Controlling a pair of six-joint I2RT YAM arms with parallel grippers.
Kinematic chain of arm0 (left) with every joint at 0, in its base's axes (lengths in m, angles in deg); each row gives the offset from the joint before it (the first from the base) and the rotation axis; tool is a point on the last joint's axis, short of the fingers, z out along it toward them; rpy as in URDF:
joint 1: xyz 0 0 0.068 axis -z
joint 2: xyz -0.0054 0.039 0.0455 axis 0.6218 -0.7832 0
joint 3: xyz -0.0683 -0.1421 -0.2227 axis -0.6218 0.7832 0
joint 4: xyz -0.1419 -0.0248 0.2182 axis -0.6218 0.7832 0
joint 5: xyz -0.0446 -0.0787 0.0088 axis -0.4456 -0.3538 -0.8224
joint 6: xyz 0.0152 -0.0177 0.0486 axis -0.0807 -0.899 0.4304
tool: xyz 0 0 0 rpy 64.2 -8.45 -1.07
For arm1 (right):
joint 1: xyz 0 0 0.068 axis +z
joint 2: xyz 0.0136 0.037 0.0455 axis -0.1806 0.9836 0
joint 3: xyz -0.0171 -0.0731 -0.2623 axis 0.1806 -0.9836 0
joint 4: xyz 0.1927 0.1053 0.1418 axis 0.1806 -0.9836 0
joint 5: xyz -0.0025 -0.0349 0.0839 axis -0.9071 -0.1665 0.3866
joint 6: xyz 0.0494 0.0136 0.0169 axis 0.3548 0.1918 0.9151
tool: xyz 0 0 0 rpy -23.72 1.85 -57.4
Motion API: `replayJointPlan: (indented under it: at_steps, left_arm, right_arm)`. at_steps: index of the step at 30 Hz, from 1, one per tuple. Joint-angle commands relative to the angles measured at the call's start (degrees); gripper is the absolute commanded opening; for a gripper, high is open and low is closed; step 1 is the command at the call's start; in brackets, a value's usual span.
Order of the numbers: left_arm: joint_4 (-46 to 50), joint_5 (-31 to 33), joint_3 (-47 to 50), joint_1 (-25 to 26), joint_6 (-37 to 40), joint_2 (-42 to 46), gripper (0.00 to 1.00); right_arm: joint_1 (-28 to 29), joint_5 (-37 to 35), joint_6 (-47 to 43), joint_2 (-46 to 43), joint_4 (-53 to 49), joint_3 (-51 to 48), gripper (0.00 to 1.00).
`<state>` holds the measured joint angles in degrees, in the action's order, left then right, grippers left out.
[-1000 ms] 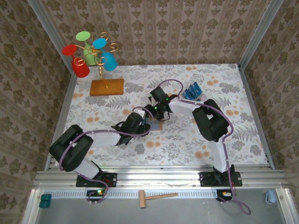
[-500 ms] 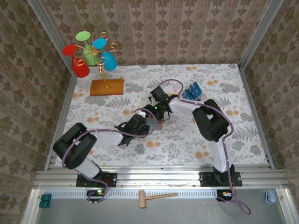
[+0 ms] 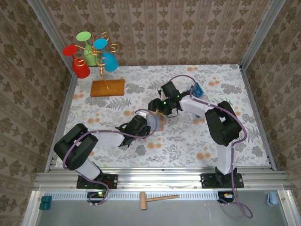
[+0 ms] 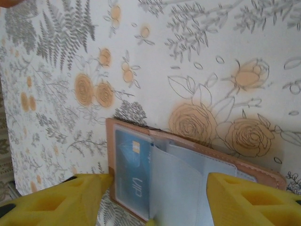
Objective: Put the credit cards into the card holder
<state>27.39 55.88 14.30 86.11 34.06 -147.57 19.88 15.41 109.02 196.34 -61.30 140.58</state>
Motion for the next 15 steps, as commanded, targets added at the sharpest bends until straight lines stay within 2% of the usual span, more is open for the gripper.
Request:
replayJointPlan:
  at_steps: [1,15]
  left_arm:
    - [0.93,0.72,-0.08,0.40,0.02,-0.91,0.67]
    - [1.15,0.65,-0.34,0.37,0.35,-0.03,0.67]
  right_arm:
    - [0.46,0.88,2.30,0.10,2.05,-2.76,0.61]
    - [1.88,3.81,3.60,4.02,4.24,-2.52,0.59]
